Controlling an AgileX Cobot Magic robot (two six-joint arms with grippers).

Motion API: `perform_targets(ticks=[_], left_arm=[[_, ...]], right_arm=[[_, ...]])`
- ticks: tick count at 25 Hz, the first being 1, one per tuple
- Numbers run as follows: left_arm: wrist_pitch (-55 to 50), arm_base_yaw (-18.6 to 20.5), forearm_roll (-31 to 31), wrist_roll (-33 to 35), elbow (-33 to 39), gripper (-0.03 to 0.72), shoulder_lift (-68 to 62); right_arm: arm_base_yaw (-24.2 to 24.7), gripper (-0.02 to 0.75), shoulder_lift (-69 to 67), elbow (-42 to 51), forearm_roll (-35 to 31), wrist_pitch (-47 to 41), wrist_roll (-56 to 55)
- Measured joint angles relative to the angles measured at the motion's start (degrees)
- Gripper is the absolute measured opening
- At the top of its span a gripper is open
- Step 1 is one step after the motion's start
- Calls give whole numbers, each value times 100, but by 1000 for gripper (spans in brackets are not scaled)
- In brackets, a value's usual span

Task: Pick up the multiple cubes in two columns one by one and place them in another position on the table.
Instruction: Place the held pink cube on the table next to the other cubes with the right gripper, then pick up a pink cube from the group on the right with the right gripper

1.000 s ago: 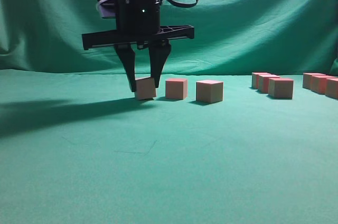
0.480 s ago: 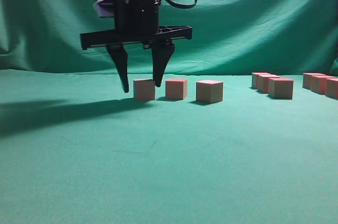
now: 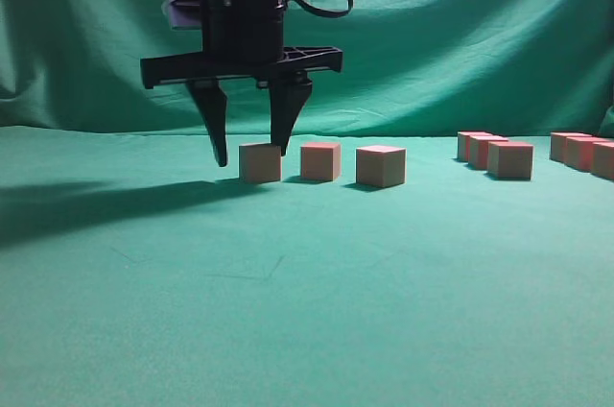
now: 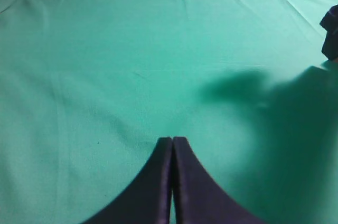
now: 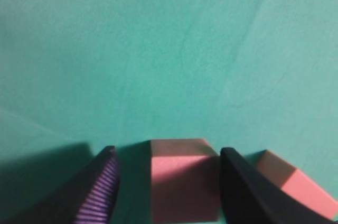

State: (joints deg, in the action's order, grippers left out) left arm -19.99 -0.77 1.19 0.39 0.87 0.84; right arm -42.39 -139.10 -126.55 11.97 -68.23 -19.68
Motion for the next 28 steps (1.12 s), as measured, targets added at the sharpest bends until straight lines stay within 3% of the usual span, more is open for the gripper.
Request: perform_targets(ticks=[4,8,16,24,28], left_arm=[[0,0,0,0,0,0,0],[0,0,0,0,0,0,0],[0,0,0,0,0,0,0],[0,0,0,0,0,0,0],[0,0,0,0,0,0,0]], right_arm=[[0,379,0,0,327,52,13],[0,379,0,-195,210,201,72],[0,379,125,-1470,7,-144,512],[40,379,1589,-1846,184,-383,844],[309,379,2430,-1377,120,-397,844]])
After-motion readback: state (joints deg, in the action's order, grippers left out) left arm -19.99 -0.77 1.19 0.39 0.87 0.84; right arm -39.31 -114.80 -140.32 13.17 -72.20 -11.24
